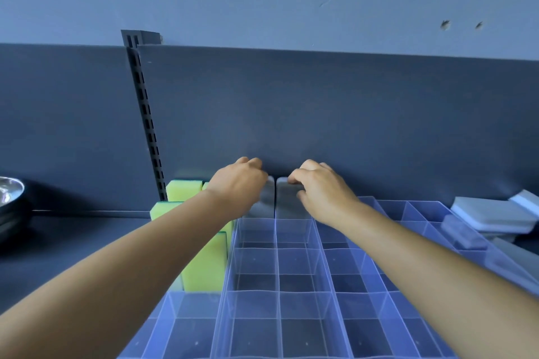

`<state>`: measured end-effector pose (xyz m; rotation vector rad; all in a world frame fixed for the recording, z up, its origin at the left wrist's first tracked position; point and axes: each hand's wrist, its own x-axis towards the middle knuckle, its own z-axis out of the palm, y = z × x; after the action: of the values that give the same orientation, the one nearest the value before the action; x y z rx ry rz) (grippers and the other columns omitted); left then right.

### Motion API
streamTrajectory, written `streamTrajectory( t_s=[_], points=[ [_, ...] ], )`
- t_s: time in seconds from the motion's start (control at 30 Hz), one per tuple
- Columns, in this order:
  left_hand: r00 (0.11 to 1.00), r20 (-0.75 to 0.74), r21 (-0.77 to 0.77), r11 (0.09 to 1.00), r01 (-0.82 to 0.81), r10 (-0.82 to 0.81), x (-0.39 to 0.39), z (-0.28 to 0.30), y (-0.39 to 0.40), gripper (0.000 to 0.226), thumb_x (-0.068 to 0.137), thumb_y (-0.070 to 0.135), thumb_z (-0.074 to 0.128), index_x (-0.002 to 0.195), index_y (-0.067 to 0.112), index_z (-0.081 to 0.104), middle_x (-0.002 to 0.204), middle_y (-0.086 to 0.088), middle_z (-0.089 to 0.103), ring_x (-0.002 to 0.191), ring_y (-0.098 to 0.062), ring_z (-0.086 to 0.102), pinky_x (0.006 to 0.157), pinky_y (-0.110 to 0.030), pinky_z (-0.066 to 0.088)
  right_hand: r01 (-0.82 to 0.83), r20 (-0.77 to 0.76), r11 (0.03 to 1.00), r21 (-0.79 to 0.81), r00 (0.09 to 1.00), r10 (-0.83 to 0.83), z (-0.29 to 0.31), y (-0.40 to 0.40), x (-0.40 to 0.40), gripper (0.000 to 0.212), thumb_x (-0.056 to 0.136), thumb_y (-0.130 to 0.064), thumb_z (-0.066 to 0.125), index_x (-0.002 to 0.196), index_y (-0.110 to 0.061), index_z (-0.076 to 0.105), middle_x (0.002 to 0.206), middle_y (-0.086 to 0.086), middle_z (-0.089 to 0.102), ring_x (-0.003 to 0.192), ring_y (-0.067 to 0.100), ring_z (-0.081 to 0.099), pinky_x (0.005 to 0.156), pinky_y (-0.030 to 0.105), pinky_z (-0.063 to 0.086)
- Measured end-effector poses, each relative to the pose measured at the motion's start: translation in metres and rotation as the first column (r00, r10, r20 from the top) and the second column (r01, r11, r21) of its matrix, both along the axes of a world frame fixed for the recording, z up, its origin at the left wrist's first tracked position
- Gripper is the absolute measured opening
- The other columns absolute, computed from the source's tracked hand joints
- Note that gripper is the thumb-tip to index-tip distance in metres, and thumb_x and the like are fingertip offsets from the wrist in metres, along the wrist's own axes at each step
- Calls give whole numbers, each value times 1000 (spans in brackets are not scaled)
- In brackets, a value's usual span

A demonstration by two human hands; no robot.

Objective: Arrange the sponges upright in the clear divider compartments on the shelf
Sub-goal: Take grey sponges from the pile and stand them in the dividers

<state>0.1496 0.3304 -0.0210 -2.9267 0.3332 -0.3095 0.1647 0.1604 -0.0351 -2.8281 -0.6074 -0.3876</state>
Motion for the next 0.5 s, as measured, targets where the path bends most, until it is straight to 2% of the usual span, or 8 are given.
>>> streamTrajectory(
  t_s=[0.13,0.23,0.37,0.5],
  points=[
    [998,-53,23,1000,-20,21,-3,3,-4,26,92,11,51,118,15,58,119,-2,44,113,-22,45,69,-29,38,-31,-73,998,-58,997,27,4,-5,-8,43,93,-5,45,133,-19,51,125,0,47,116,23,41,89,40,46],
    [997,-71,-18,999,-27,26,-10,7,-9,34,91,16,52,125,16,53,125,-1,46,118,-22,46,73,-31,40,-38,-120,998,-58,992,31,10,-11,-17,39,91,-10,47,130,-15,48,128,0,43,120,24,39,89,40,46],
    [1000,-24,-104,995,2,-4,-22,11,-25,41,90,27,54,129,15,47,128,-1,48,120,-22,46,86,-36,48,-19,-106,999,-43,994,14,17,-30,-32,41,90,-18,51,131,-13,44,137,-1,40,125,22,36,93,38,43],
    [996,29,-123,988,90,-87,-34,17,-60,44,90,34,53,130,18,45,129,0,50,120,-21,47,88,-34,46,20,-95,998,-66,995,-26,24,-63,-48,53,91,-30,55,138,-13,38,146,0,34,134,22,29,104,34,35]
  ],
)
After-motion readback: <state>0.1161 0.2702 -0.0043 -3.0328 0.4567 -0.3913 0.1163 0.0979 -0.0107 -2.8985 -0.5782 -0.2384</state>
